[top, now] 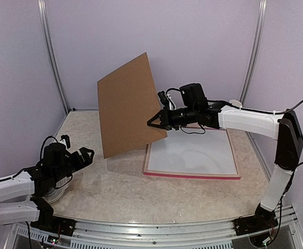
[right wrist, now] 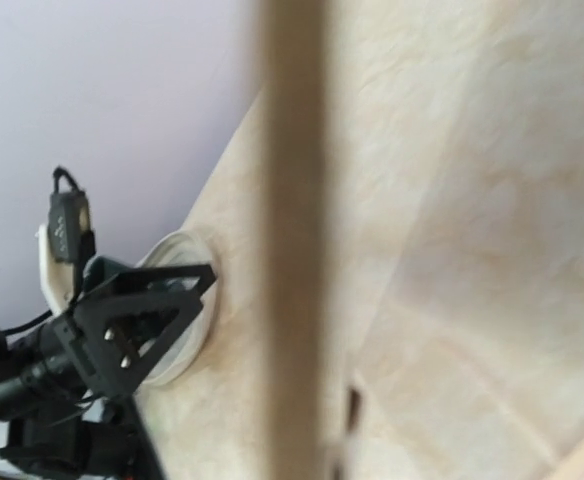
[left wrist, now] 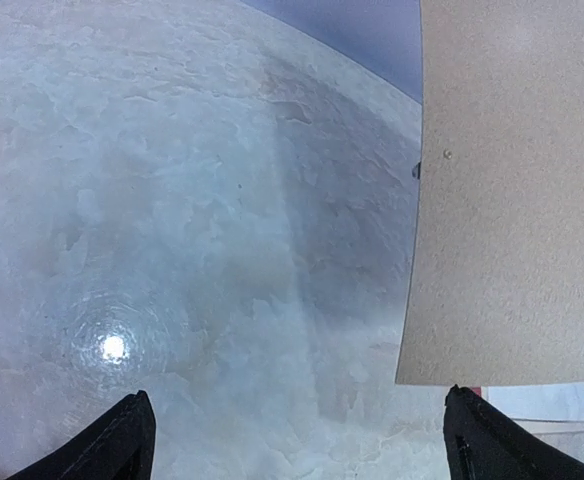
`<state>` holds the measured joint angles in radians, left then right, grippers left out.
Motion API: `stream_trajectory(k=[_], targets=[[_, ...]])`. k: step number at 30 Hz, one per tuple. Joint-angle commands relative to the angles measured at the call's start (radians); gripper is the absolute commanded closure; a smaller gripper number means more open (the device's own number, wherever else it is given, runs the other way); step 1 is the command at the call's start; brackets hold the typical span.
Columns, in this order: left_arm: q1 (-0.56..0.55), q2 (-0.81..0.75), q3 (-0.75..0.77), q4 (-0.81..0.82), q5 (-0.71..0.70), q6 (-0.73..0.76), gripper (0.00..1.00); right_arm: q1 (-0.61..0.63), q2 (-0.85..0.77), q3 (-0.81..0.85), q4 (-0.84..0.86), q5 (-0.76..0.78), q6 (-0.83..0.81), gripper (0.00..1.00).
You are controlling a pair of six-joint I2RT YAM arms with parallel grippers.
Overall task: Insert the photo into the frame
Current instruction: Move the frame body to the center of the board.
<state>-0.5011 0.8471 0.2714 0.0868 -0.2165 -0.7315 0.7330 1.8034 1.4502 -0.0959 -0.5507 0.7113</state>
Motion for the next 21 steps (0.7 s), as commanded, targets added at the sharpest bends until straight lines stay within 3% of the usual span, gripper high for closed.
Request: stream_trajectory(k=[1,10,21], targets=[[-0.057,0.061,0.052,0.064,-0.003,0.006,0.01,-0.038,-0.122,0.046,-0.040,0.076,-0.149,1.00],[-0.249,0.350,0.238,0.097,-0.083,0.030,0.01,-0.133,-0.337,-0.068,-0.107,0.266,-0.233,1.00],[-0.345,0.805,0.617,0.076,-0.032,0.116,0.01,-0.220,-0.579,-0.176,-0.216,0.525,-0.315,1.00]])
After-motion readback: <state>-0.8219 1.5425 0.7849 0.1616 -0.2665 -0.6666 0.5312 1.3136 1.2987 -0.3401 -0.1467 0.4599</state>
